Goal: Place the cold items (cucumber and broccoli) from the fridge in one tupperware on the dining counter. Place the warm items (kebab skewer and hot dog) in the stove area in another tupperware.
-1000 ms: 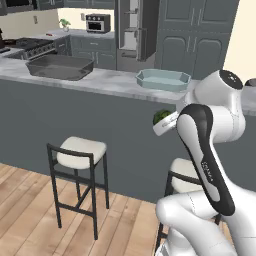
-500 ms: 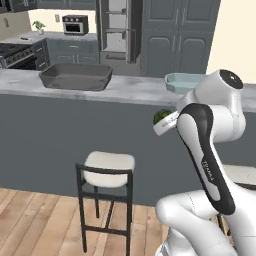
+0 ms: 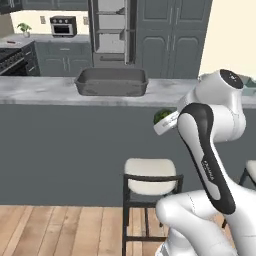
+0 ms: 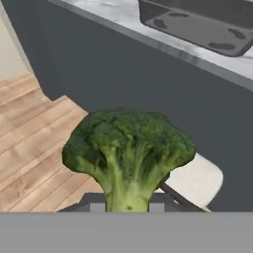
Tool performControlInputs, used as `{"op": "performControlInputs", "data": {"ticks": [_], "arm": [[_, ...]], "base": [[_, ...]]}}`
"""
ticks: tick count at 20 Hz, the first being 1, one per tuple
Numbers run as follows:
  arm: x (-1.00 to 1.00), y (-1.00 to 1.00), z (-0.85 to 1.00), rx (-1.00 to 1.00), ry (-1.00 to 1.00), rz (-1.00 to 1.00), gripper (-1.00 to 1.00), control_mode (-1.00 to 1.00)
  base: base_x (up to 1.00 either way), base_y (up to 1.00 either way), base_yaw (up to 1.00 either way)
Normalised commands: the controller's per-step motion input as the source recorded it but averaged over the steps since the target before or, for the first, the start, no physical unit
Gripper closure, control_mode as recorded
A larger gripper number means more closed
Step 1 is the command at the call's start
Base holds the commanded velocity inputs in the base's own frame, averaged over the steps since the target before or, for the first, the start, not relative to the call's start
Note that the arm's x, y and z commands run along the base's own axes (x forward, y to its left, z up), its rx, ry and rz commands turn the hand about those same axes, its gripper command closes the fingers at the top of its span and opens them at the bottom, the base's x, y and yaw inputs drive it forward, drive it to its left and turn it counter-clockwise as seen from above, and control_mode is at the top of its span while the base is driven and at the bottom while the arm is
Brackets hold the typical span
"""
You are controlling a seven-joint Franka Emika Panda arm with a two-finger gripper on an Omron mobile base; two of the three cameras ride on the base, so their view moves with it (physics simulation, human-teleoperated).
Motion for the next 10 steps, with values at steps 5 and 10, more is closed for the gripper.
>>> {"op": "performControlInputs", "data": {"ticks": [5,10], "arm": [[0.00,0.00,0.00,0.00,0.00,0.00,1.00,1.00],[0.00,0.00,0.00,0.00,0.00,0.00,1.00,1.00]], "base": [[0.18,1.00,-0.39],[0.25,1.00,-0.58]]}}
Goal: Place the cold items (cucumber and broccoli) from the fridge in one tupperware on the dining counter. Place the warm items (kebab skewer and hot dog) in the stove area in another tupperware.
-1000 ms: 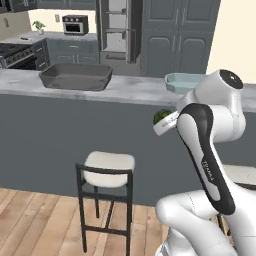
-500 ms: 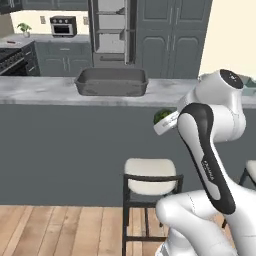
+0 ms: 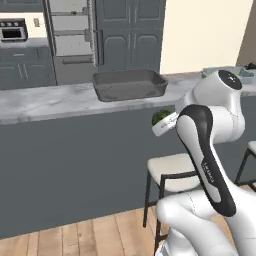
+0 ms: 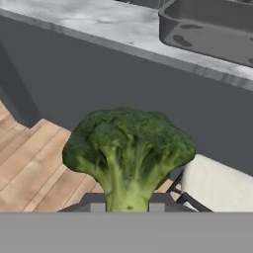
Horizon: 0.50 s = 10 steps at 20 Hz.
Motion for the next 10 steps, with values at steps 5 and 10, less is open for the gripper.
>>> {"op": "performControlInputs", "data": {"ticks": [5,10], "arm": [[0.00,0.00,0.00,0.00,0.00,0.00,1.00,1.00],[0.00,0.00,0.00,0.00,0.00,0.00,1.00,1.00]], "base": [[0.24,1.00,-0.73],[0.20,0.86,-0.71]]}}
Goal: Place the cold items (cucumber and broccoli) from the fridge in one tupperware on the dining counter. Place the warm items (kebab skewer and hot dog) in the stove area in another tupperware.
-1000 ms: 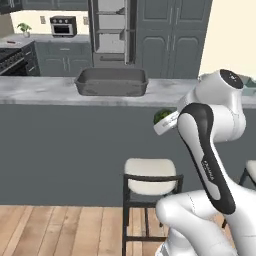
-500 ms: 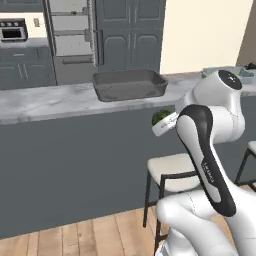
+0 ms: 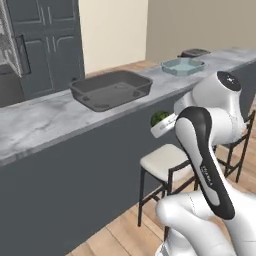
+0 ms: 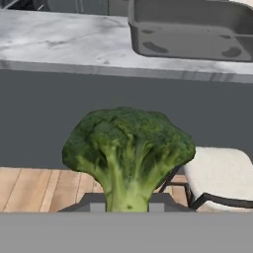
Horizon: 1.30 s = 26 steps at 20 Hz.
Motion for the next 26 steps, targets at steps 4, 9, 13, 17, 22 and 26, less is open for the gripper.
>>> {"op": "performControlInputs", "data": {"ticks": [4,9,13,17,22,26], "arm": [[0.00,0.00,0.00,0.00,0.00,0.00,1.00,1.00],[0.00,0.00,0.00,0.00,0.00,0.00,1.00,1.00],[0.00,0.00,0.00,0.00,0.00,0.00,1.00,1.00],[0.00,0.00,0.00,0.00,0.00,0.00,1.00,1.00],[0.00,0.00,0.00,0.00,0.00,0.00,1.00,1.00],[0.00,0.00,0.00,0.00,0.00,0.00,1.00,1.00]], "base": [[0.16,0.53,-0.54],[0.26,0.23,-0.25],[0.31,0.15,-0.06],[0.37,0.29,-0.04],[0.36,0.28,0.00],[0.31,0.17,0.00]]}}
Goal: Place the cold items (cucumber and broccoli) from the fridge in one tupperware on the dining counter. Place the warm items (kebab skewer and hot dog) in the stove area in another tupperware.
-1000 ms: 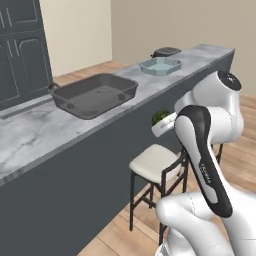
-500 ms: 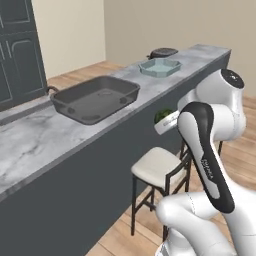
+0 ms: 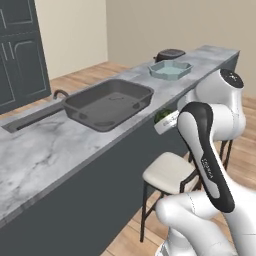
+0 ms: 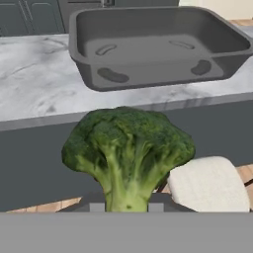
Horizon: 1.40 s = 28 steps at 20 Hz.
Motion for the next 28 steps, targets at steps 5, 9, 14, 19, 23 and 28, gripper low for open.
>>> {"op": "performControlInputs", "data": {"ticks": [5,9,14,19,23,28], "arm": [[0.00,0.00,0.00,0.00,0.00,0.00,1.00,1.00],[0.00,0.00,0.00,0.00,0.00,0.00,1.00,1.00],[0.00,0.00,0.00,0.00,0.00,0.00,1.00,1.00],[0.01,0.00,0.10,0.00,-0.05,0.00,1.00,-1.00],[0.29,0.03,0.67,-0.06,-0.22,0.00,1.00,-1.00],[0.56,0.17,0.33,-0.06,0.11,0.02,1.00,-1.00]], "base": [[0.32,0.11,0.00],[0.42,0.16,0.00],[0.35,0.16,0.00],[0.12,0.07,0.00],[0.00,0.00,0.00],[0.00,0.00,0.00]]}}
